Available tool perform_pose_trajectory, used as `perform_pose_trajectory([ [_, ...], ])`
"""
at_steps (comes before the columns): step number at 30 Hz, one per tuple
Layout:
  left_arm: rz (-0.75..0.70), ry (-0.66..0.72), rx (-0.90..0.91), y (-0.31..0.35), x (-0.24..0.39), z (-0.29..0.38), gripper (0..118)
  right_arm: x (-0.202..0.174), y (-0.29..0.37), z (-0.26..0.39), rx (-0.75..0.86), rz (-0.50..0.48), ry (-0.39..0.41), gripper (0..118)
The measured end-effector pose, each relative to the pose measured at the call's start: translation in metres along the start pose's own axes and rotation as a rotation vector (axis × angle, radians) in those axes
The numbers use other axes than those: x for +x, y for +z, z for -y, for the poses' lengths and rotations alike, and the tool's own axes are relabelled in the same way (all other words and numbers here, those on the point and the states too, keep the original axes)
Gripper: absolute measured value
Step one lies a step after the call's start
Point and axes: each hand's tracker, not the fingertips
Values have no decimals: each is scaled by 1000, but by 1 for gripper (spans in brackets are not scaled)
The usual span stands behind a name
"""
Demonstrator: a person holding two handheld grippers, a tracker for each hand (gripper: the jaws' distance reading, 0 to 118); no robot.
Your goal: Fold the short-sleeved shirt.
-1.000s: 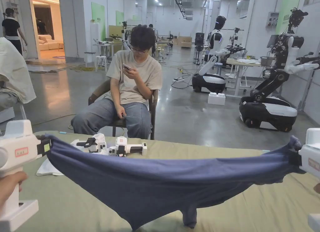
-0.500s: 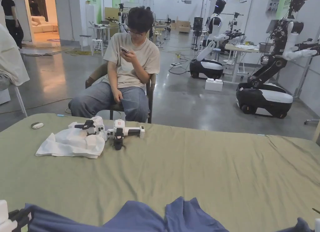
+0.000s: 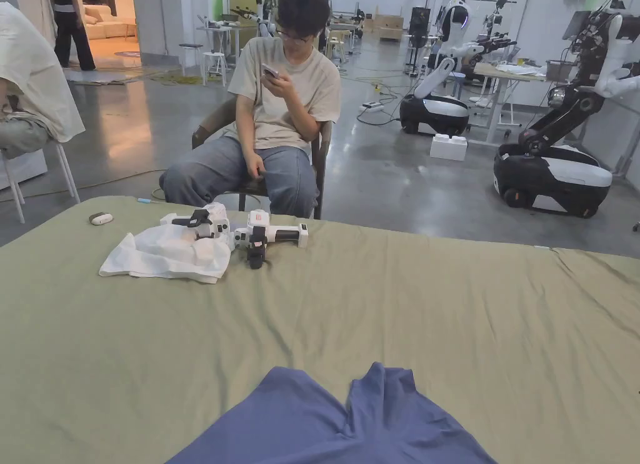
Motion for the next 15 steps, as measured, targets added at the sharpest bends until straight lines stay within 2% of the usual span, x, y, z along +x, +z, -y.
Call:
perform_pose_trajectory([
  [2,-24,-3,5,2,-1,0,15,-7,4,0,11,25,20,42],
  [3,-58,-11,13,4,0,-2,29,-11,7,-1,28,27,30,60],
  [5,-71,-20,31,-1,-6,-2,52,-19,14,-6,80,27,34,74],
  [6,-71,-31,44,1,-4,-4,62,-24,17,-9,110,12,28,76],
  [7,-80,-47,58,2,1,-7,64,-29,20,-13,137,-3,15,76],
  [10,-65,-91,92,0,17,-17,64,-48,24,-28,223,-57,-23,76],
  [15,-7,-171,207,4,66,-41,63,-84,31,-59,371,-79,-81,76],
])
